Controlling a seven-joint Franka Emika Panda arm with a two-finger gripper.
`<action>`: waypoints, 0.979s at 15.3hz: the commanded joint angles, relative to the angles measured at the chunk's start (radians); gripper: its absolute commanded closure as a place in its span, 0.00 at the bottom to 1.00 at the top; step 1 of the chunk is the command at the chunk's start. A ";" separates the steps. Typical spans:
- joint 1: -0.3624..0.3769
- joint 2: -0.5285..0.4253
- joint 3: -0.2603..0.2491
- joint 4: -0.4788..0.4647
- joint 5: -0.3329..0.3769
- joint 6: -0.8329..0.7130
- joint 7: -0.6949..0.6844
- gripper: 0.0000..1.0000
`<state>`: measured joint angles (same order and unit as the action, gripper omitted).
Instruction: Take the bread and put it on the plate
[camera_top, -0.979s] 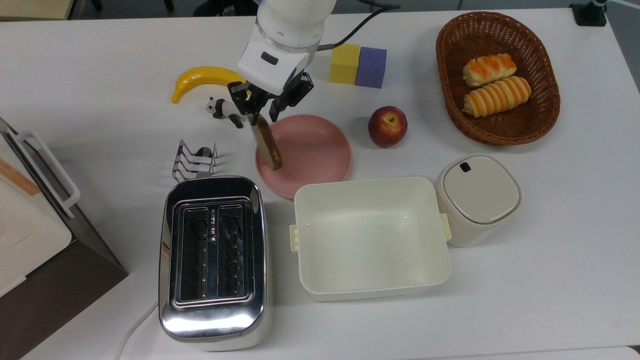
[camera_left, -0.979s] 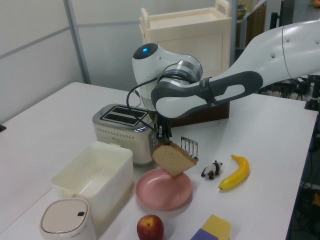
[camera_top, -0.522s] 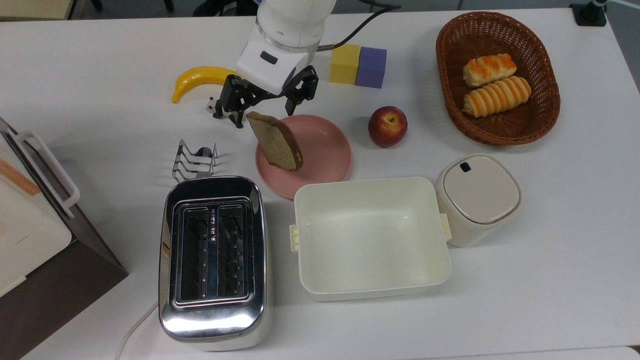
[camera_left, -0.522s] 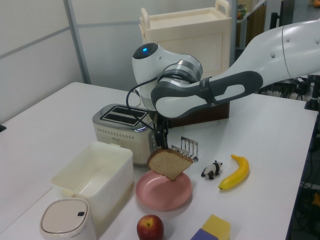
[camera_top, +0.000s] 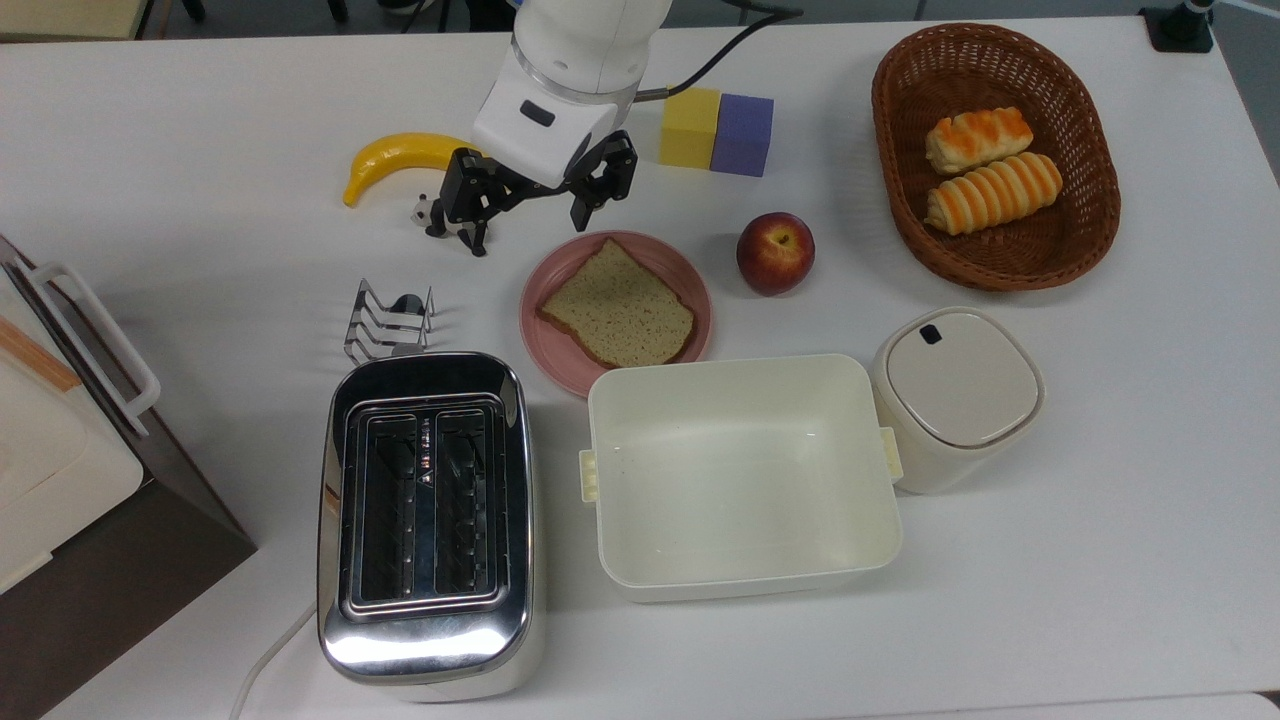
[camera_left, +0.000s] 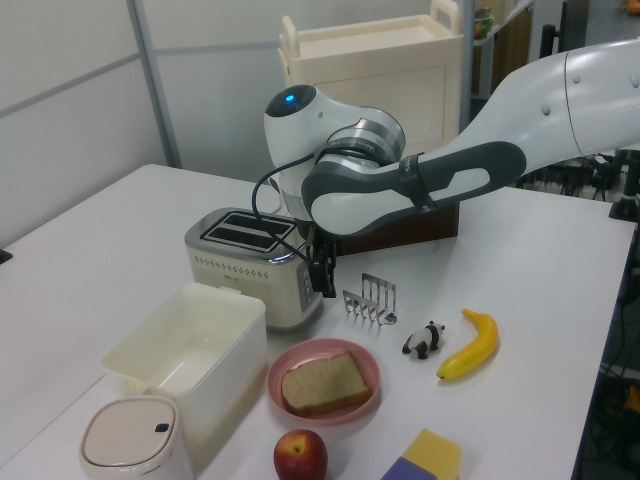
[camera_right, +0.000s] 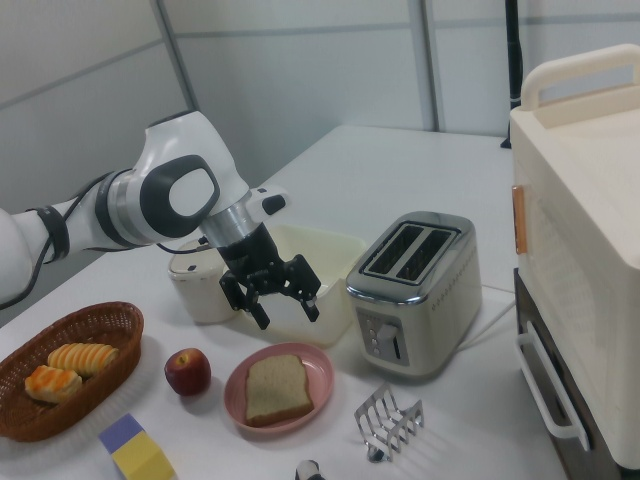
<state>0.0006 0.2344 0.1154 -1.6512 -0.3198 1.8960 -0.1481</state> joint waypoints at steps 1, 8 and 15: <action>0.004 -0.023 -0.008 -0.012 -0.004 0.002 0.022 0.00; -0.017 -0.058 -0.086 0.253 0.181 -0.234 0.127 0.00; -0.037 -0.184 -0.183 0.280 0.402 -0.336 0.212 0.00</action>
<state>-0.0447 0.0786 -0.0480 -1.3529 0.0292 1.5991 -0.0179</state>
